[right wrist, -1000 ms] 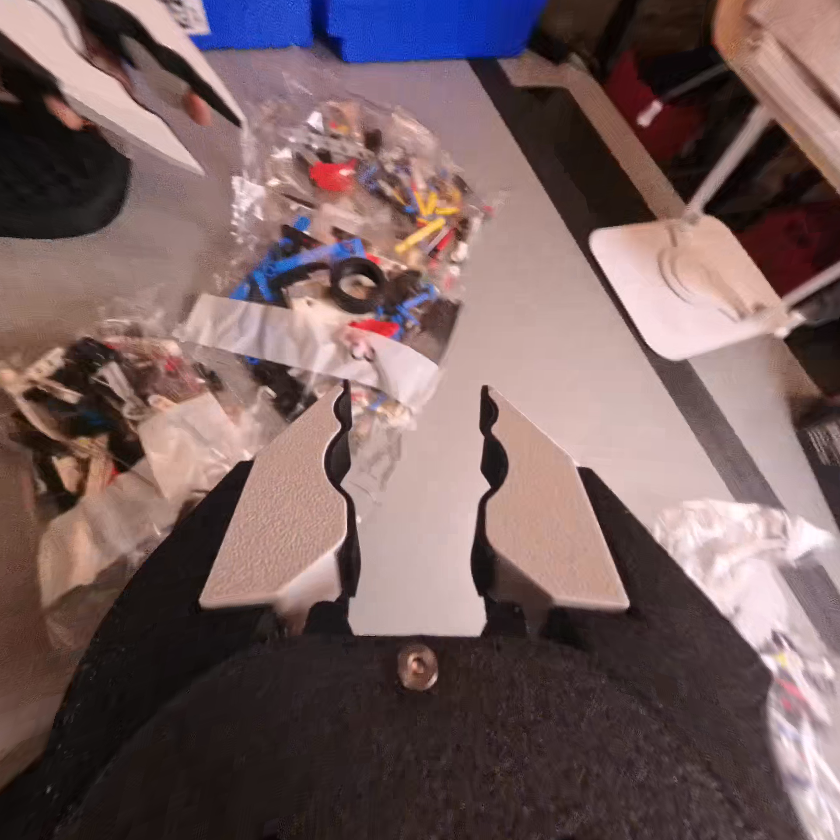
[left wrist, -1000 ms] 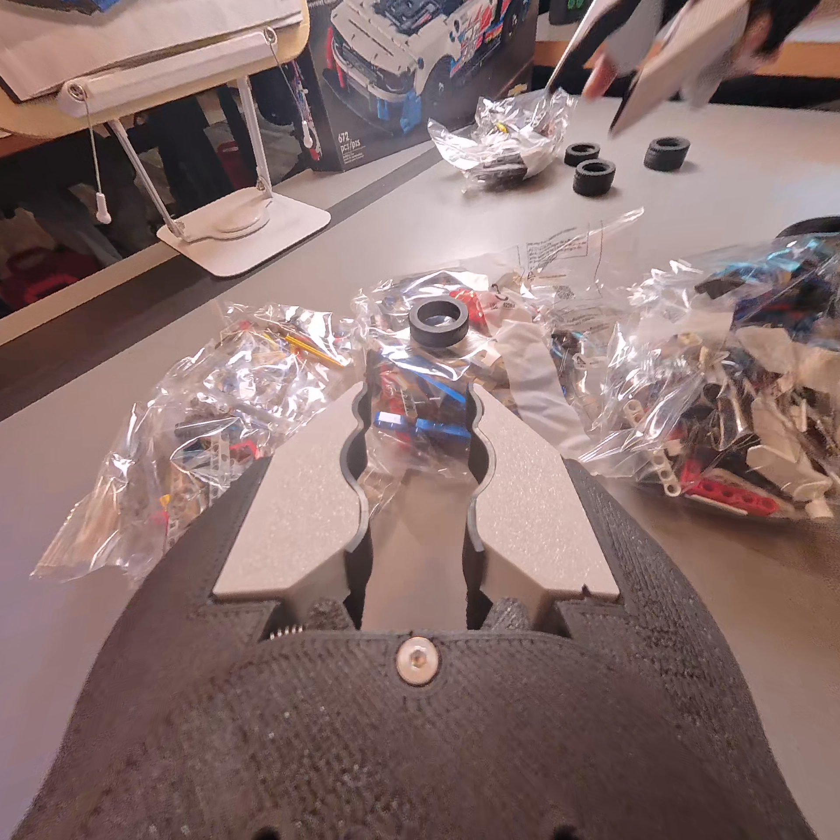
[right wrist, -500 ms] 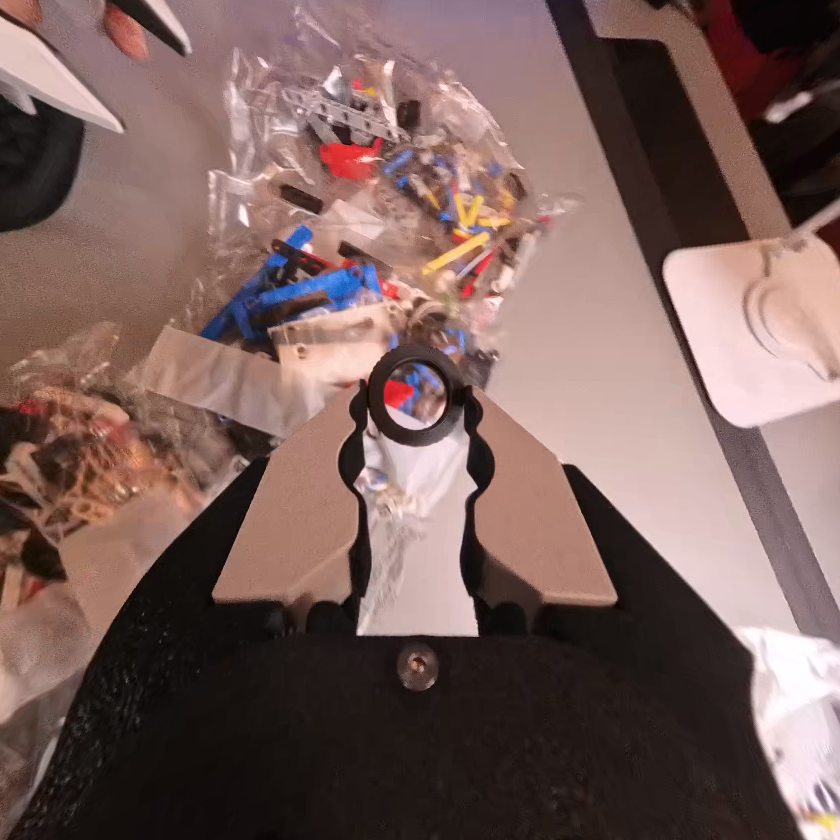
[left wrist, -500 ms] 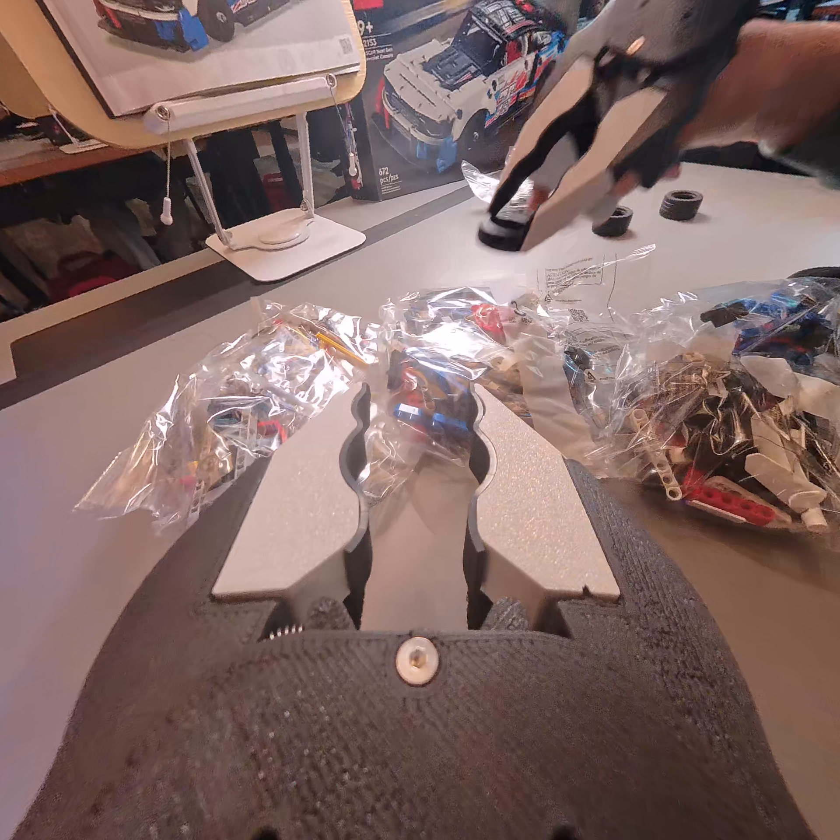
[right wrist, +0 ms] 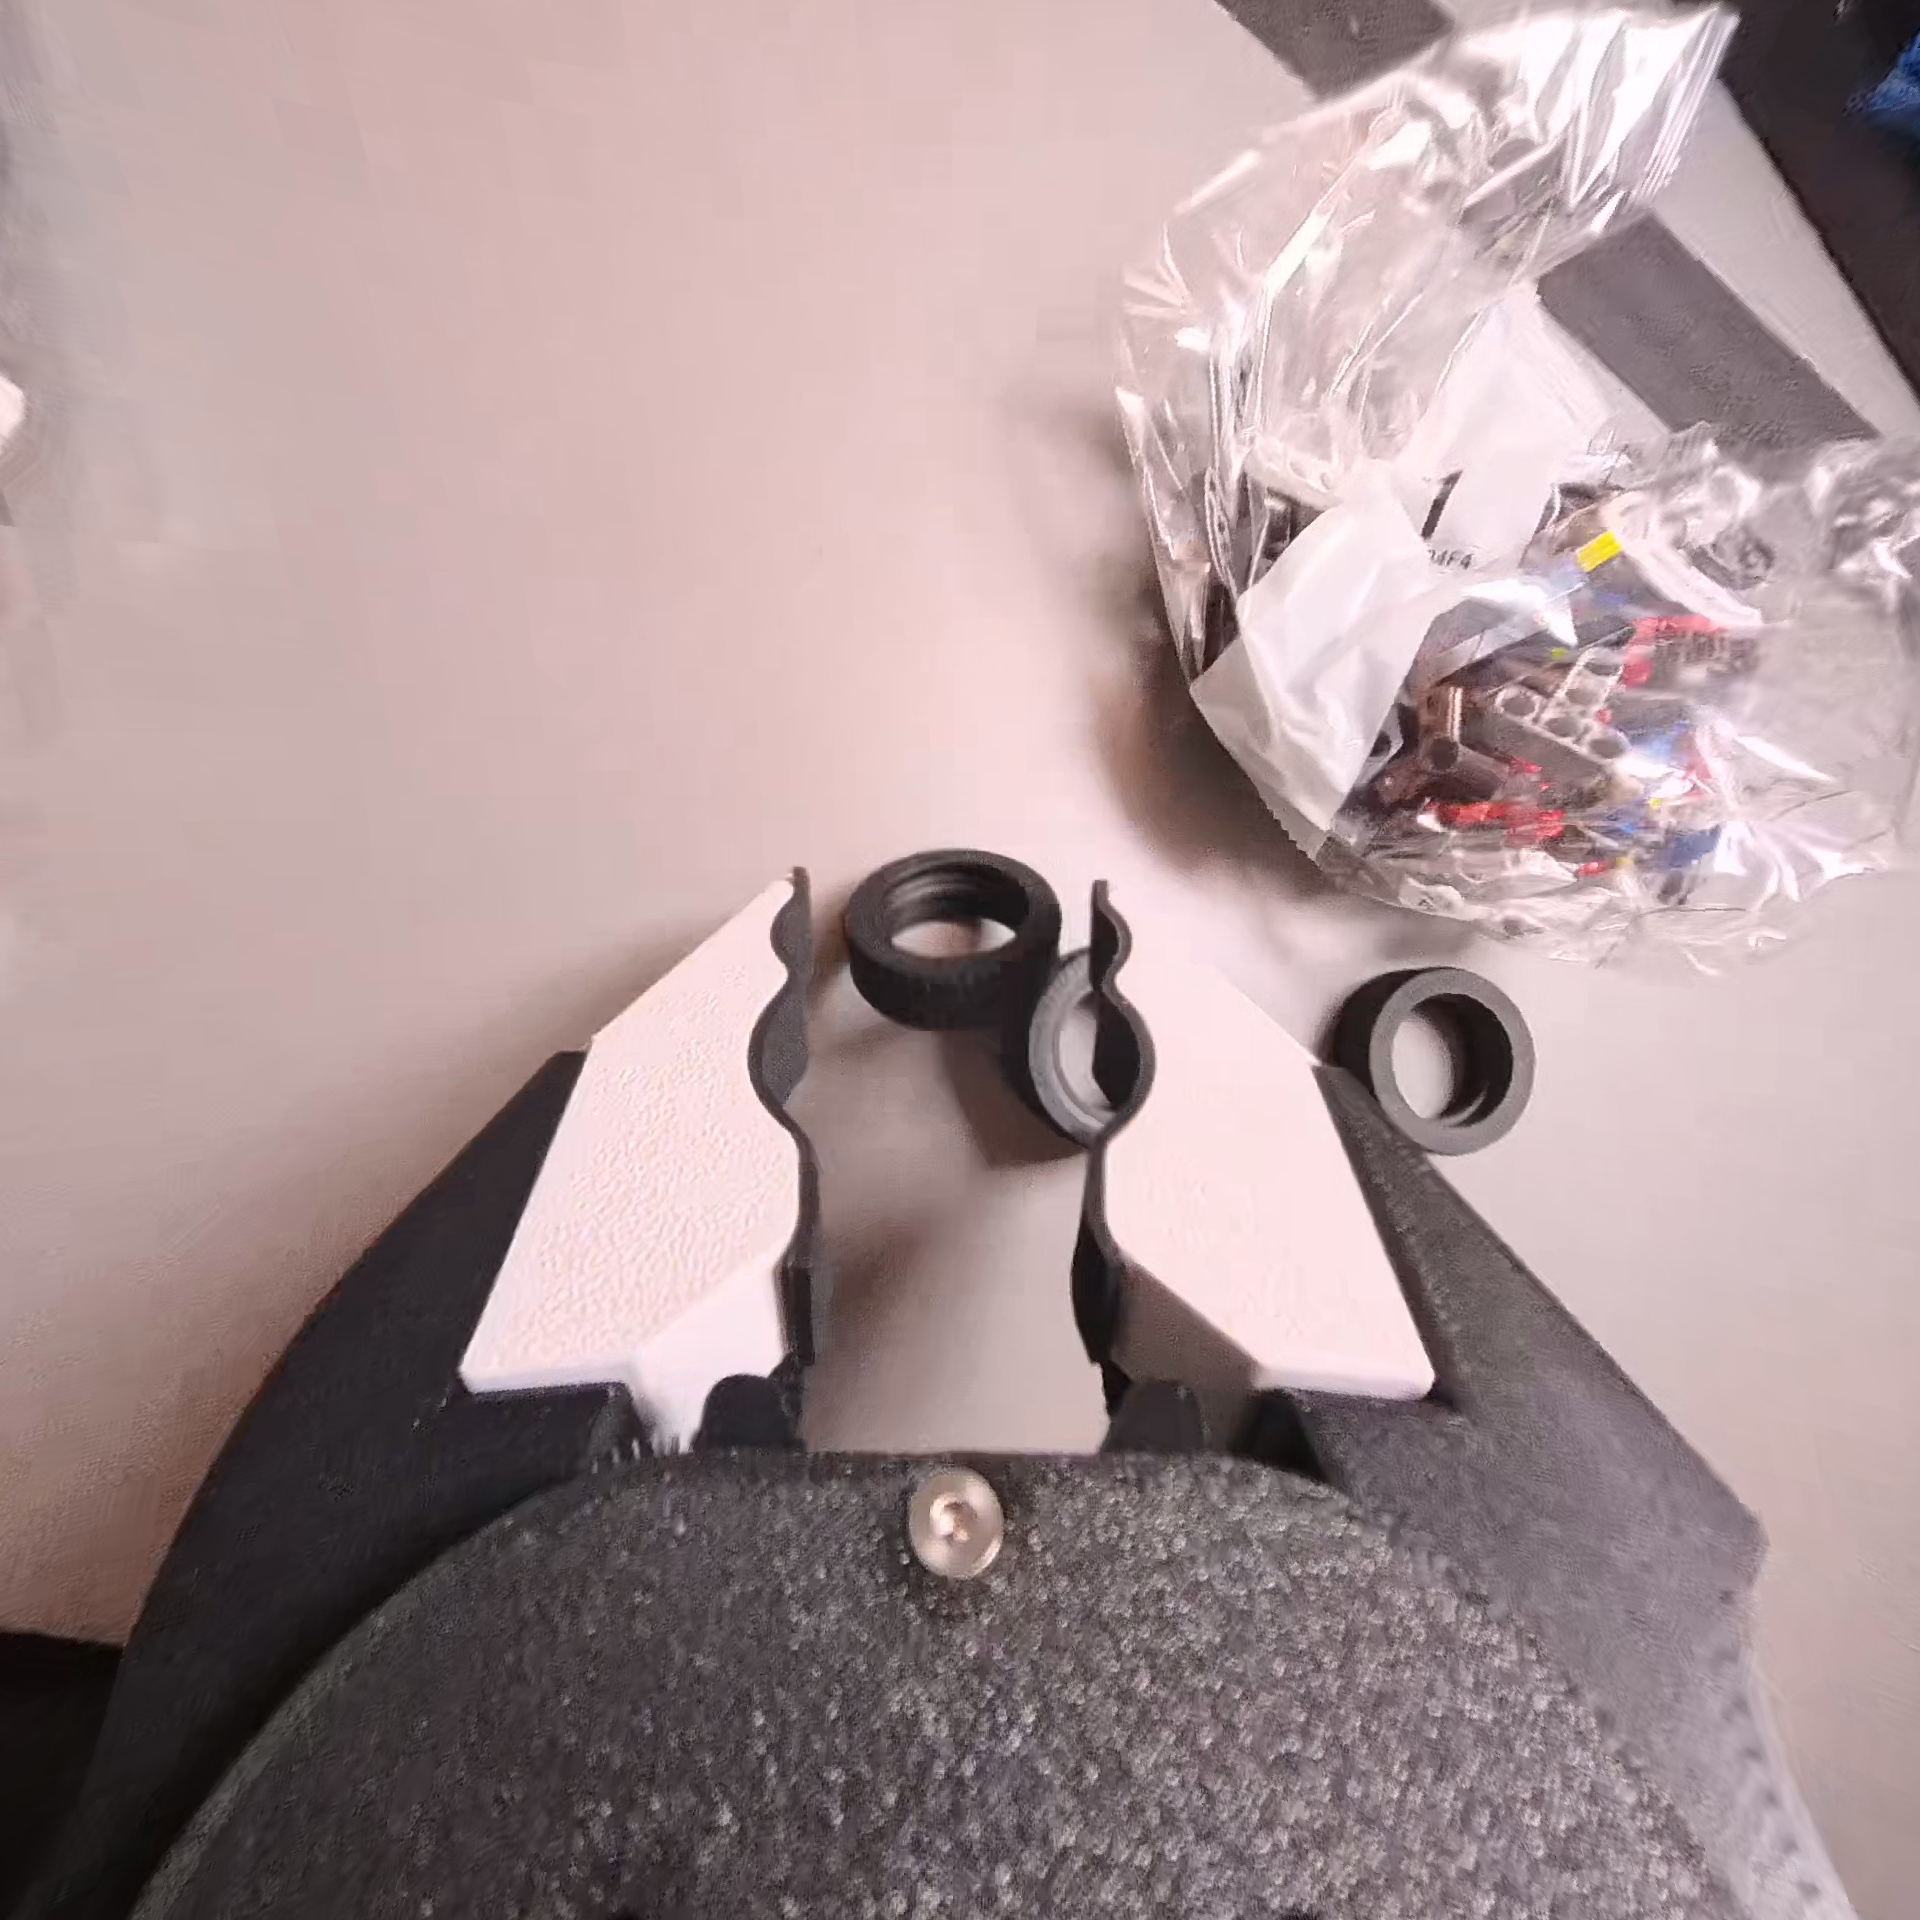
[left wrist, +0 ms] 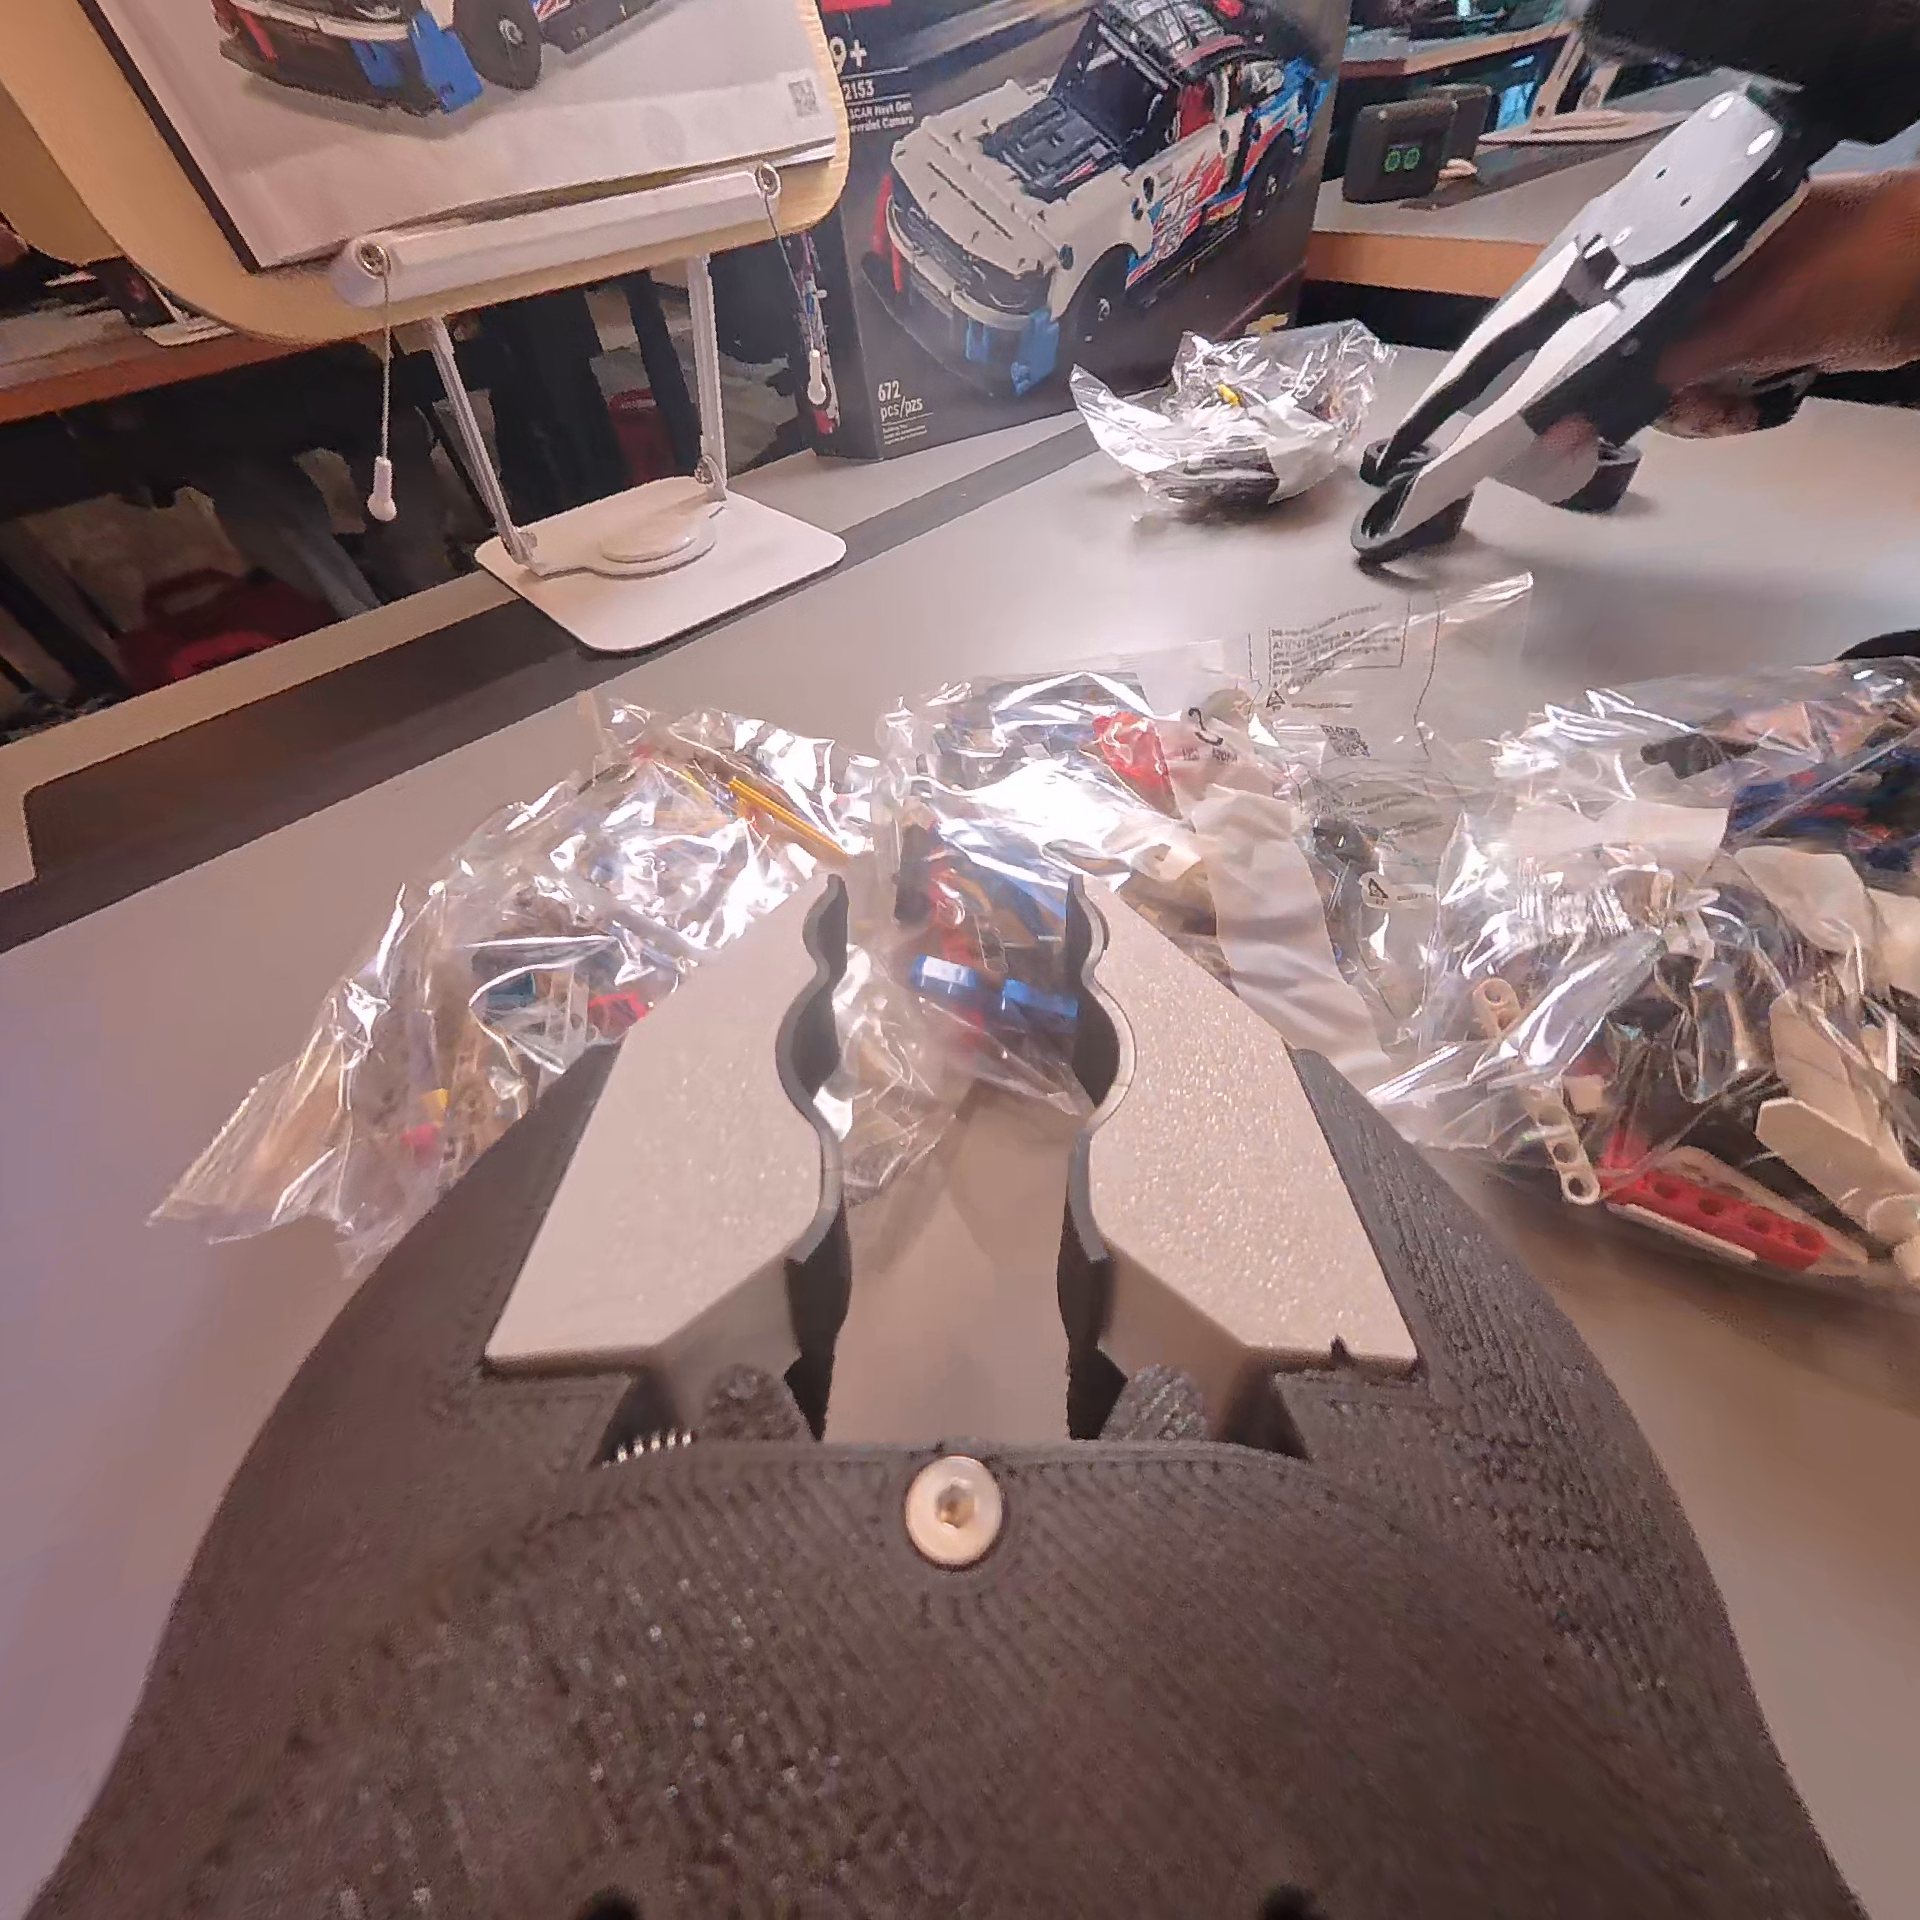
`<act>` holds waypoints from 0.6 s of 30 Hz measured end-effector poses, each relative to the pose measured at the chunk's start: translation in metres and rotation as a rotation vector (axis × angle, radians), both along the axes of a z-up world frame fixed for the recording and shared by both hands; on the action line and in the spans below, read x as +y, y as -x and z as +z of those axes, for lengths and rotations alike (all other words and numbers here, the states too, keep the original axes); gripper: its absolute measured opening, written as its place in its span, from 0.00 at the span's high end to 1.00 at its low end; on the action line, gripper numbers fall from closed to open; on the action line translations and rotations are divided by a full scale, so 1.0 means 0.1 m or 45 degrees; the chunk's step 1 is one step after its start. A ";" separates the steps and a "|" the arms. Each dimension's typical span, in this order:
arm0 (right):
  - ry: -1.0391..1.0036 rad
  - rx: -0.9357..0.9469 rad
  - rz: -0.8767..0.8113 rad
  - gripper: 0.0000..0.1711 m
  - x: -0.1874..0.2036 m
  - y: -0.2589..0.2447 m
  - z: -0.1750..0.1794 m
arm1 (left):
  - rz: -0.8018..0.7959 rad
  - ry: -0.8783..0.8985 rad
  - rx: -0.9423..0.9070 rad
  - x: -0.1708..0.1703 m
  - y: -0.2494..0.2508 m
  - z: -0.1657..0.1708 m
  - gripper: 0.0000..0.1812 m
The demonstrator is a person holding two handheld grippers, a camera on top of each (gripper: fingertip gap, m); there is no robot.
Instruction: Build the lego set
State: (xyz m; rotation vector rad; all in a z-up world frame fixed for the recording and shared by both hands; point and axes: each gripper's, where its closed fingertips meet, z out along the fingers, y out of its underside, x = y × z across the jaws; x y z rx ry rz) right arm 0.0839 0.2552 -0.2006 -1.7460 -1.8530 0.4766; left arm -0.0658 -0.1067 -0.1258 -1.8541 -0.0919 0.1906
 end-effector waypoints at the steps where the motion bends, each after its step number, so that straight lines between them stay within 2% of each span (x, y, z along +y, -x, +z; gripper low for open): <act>1: 0.020 0.050 0.017 0.68 -0.04 0.05 0.12 | 0.001 -0.004 -0.001 0.02 0.01 0.03 0.78; 5: 0.022 0.302 0.090 0.62 -0.17 0.39 0.80 | -0.003 -0.024 0.039 0.16 0.09 0.20 0.78; 11: -0.072 0.764 0.092 0.72 -0.11 1.16 1.75 | -0.044 -0.152 0.037 0.70 0.31 0.66 0.78; 14: -0.032 0.940 0.018 0.73 0.04 1.62 1.95 | -0.041 -0.243 0.020 1.06 0.56 0.92 0.78; 18: 0.048 1.087 -0.044 0.74 0.18 2.13 2.00 | -0.052 -0.380 0.025 1.56 0.94 1.29 0.79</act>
